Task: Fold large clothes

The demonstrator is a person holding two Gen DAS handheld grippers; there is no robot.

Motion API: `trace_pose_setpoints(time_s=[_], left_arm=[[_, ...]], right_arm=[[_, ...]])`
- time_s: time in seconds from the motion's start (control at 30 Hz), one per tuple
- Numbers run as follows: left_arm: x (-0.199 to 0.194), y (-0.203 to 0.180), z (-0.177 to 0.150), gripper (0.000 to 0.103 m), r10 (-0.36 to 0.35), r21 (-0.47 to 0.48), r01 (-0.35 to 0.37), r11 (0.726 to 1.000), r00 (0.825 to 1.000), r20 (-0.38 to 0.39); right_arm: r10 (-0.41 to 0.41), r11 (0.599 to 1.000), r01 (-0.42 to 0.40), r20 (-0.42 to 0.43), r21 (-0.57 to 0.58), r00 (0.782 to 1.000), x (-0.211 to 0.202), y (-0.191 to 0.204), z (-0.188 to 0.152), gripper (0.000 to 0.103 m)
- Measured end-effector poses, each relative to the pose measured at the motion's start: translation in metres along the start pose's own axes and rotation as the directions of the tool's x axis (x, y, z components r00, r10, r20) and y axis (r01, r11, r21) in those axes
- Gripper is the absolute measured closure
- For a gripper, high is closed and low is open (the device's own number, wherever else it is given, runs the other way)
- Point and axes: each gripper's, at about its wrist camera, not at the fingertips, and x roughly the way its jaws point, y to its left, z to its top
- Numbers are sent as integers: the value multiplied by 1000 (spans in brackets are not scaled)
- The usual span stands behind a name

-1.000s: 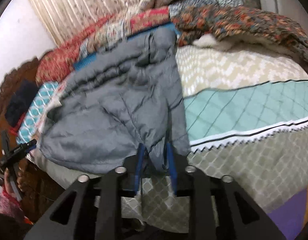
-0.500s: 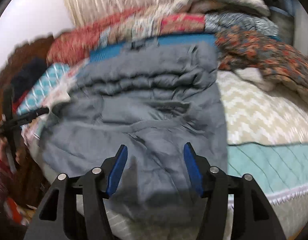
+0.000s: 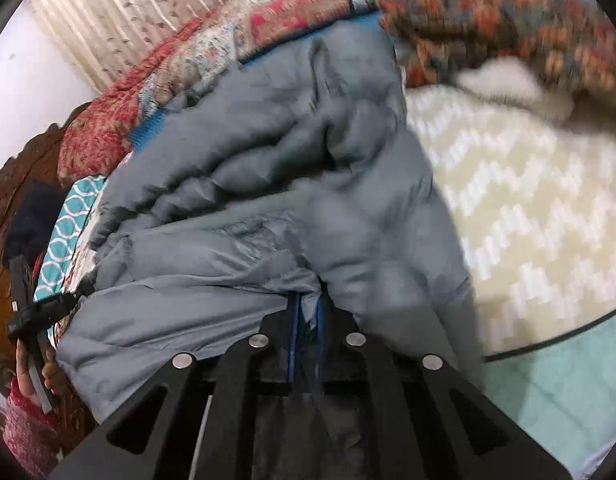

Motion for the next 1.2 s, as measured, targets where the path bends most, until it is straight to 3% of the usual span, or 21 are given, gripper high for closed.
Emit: trace_pose_setpoints(time_s=[0.1, 0.23, 0.33, 0.43, 0.5, 0.57, 0.63, 0.73, 0.87, 0.93, 1.0, 1.03, 1.07, 1.13, 1.2], left_arm=[[-19, 3, -3, 83, -51, -12, 52, 999, 998, 24], [-63, 17, -6, 52, -115, -17, 118, 993, 987, 112], [-89, 30, -13, 46, -182, -19, 187, 982, 972, 151], [-98, 39, -19, 32, -224, -36, 233, 972, 962, 157], [-97, 44, -22, 32, -253, -58, 265, 963, 955, 155], [-90, 51, -24, 31, -287, -120, 303, 945, 948, 134], [-86, 57, -25, 31, -277, -165, 298, 940, 951, 140], [-96, 59, -32, 31, -256, -126, 281, 951, 950, 181], [-94, 61, -57, 31, -250, -73, 262, 962, 957, 147], [-87, 61, -72, 30, -268, -61, 277, 959, 955, 124], [-77, 60, -82, 30, -292, -63, 299, 952, 951, 98], [-71, 59, -86, 30, -307, -64, 312, 948, 948, 87], [-68, 57, -90, 30, -317, -61, 323, 945, 945, 86], [-63, 55, -95, 30, -334, -50, 339, 939, 938, 92], [-62, 57, -97, 30, -347, -56, 354, 934, 932, 100]], right_arm=[[33, 999, -34, 22, 41, 999, -11, 0, -4, -2], [40, 999, -42, 80, 28, 996, -45, 1, -12, 9], [22, 999, -15, 195, -38, 981, -82, 16, -18, 29], [58, 992, -33, 210, -123, 976, -91, 51, -16, 31], [120, 960, -79, 140, -268, 983, -80, 101, -13, 31], [177, 894, -146, 36, -424, 984, -59, 160, -17, 31], [179, 806, -178, -54, -564, 982, -32, 216, -26, 31], [140, 685, -200, -143, -701, 980, 16, 282, -36, 31], [67, 638, -268, -294, -722, 953, 75, 315, -41, 31], [-21, 613, -259, -343, -747, 939, 101, 318, -46, 31], [-43, 631, -339, -467, -698, 883, 117, 316, -55, 31], [-22, 647, -377, -511, -662, 859, 118, 317, -58, 24], [12, 649, -423, -548, -632, 836, 112, 317, -62, 6], [19, 621, -430, -536, -655, 844, 103, 324, -65, -5], [31, 605, -408, -492, -684, 870, 87, 333, -66, -7]])
